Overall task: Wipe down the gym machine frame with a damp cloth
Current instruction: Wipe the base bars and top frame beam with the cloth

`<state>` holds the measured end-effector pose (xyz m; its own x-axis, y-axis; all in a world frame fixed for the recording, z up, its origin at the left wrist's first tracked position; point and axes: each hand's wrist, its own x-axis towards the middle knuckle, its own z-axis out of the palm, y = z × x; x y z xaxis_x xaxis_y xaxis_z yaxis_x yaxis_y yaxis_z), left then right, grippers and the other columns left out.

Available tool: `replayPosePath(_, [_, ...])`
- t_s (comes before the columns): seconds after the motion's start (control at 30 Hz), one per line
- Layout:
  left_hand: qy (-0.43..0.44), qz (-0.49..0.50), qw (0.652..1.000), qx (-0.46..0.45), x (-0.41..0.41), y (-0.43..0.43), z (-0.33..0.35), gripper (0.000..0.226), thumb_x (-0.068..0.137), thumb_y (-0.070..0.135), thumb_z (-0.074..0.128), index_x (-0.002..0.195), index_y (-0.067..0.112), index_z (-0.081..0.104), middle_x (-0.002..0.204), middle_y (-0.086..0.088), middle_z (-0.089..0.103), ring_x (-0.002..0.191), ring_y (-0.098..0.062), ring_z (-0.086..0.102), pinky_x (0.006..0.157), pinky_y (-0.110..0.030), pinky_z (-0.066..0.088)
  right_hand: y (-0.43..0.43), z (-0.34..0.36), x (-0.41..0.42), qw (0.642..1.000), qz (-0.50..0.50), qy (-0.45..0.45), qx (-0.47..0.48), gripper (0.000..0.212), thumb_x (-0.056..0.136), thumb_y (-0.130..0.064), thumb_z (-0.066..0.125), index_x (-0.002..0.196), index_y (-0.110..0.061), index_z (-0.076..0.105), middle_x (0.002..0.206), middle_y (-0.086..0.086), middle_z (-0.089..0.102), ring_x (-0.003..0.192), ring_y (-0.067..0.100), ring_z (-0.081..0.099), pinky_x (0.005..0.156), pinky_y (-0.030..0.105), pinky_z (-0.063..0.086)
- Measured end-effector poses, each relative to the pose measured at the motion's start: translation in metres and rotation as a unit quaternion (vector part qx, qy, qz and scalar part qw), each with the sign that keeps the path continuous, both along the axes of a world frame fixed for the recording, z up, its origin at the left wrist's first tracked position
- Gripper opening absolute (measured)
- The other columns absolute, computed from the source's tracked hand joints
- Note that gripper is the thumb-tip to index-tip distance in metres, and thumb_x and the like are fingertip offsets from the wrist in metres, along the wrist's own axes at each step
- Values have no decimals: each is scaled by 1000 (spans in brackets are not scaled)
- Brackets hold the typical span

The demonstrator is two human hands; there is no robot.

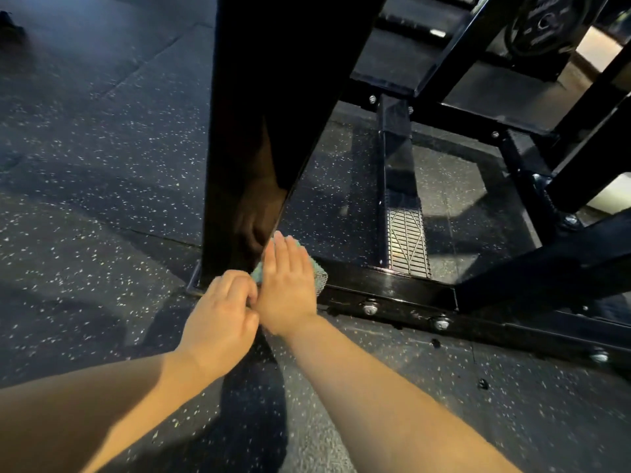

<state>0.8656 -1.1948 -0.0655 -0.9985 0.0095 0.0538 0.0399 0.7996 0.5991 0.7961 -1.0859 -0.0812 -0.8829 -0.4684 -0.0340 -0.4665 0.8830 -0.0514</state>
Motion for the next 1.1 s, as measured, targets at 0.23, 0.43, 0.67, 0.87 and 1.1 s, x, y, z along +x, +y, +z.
replayPosePath(0.23, [35, -74, 996, -41, -15, 21, 3, 36, 77, 24, 32, 96, 11, 60, 95, -1, 57, 85, -18, 54, 73, -36, 51, 86, -12, -2, 999, 36, 41, 4, 67, 94, -56, 30, 144, -13, 42, 148, 8, 42, 136, 31, 39, 109, 46, 33])
replayPosePath(0.43, [5, -78, 992, -97, -35, 62, 3, 47, 93, 21, 40, 137, 8, 43, 138, -4, 42, 132, -23, 35, 110, -27, 23, 229, -13, 8, 992, -109, 50, 39, 76, 96, -62, 12, 143, -8, 39, 149, 14, 39, 137, 34, 36, 110, 50, 35])
replayPosePath(0.67, [-27, -62, 995, -73, -31, 53, 3, 49, 94, 13, 42, 143, 6, 34, 147, -8, 32, 140, -22, 22, 113, -30, 19, 120, -14, 9, 992, -105, 49, -49, 72, 95, -59, 14, 149, -14, 31, 155, 10, 30, 145, 31, 21, 118, 45, 7])
replayPosePath(0.87, [-25, -94, 984, -149, -16, 23, 3, 55, 89, 10, 53, 141, 2, 37, 148, -9, 33, 140, -23, 27, 114, -31, 15, 152, -18, -17, 976, 174, 114, -58, 44, 99, -37, 37, 136, -19, 53, 143, 4, 50, 132, 28, 46, 108, 41, 35])
replayPosePath(1.1, [-5, -159, 958, -237, -12, 3, 7, 55, 87, 11, 56, 139, -1, 40, 145, -14, 41, 134, -28, 40, 109, -34, 19, 192, -17, -18, 976, 114, 80, -166, 51, 74, -25, 81, 120, -14, 61, 130, 7, 60, 124, 26, 53, 101, 50, 46])
